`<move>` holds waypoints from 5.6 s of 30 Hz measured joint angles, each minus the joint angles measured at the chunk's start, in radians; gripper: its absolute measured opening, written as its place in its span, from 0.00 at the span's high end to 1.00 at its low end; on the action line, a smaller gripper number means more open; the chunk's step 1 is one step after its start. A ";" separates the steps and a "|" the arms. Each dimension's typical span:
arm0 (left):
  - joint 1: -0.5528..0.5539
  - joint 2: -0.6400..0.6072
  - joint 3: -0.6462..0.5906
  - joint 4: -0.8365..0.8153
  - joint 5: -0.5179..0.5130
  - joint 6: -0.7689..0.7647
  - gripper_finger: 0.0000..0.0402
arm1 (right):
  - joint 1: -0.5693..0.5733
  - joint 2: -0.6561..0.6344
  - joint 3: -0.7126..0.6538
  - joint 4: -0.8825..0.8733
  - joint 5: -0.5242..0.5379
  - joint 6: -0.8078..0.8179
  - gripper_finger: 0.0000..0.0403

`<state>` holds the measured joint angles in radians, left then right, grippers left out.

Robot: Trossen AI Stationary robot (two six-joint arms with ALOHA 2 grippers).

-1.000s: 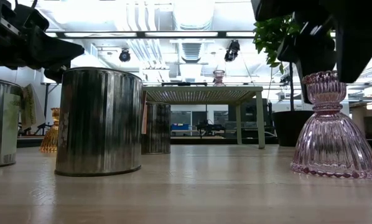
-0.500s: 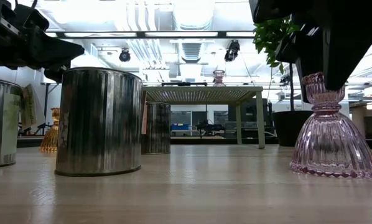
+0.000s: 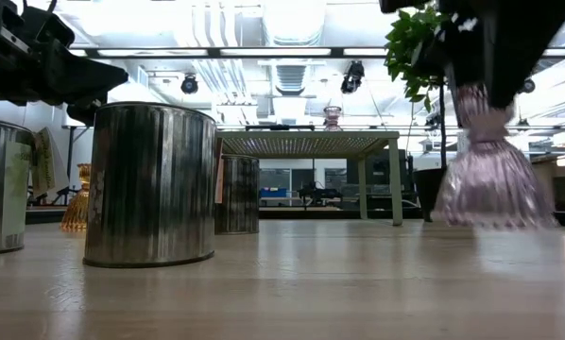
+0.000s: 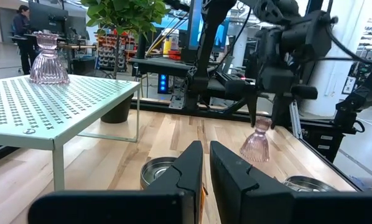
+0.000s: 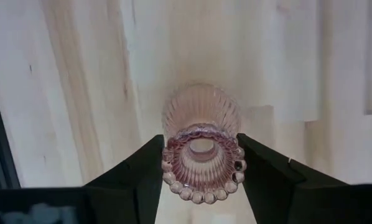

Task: Pick & Place candle stick holders
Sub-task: Put the pink glass candle holder on the shelf, then put the top scented candle can on the shelf

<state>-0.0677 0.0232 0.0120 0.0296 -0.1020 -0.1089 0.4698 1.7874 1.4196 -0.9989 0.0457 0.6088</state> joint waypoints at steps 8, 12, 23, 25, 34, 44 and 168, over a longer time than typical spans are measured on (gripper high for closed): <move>0.000 0.000 0.000 0.000 0.000 0.000 0.91 | -0.091 -0.001 0.227 -0.233 0.006 -0.140 0.56; 0.000 0.000 0.000 0.000 0.000 0.000 0.91 | -0.164 -0.001 0.355 -0.327 0.017 -0.227 0.55; 0.000 0.000 0.000 0.000 0.000 0.000 0.91 | -0.475 -0.003 0.672 -0.442 0.062 -0.465 0.55; 0.000 0.000 0.000 0.000 0.000 0.000 0.91 | -0.538 -0.003 0.696 -0.450 0.062 -0.492 0.55; 0.000 0.000 0.000 0.000 0.000 0.000 0.91 | -0.765 0.000 0.704 -0.469 0.049 -0.555 0.55; 0.000 0.000 0.000 0.000 0.000 0.000 0.91 | -0.853 0.003 0.686 -0.460 0.024 -0.579 0.55; 0.000 0.000 0.000 0.000 0.000 0.000 0.91 | -0.407 0.393 0.587 -0.040 0.006 -1.000 0.46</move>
<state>-0.0675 0.0233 0.0118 0.0296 -0.1019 -0.1091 0.0625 2.1802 2.0066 -1.0394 0.0521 -0.3910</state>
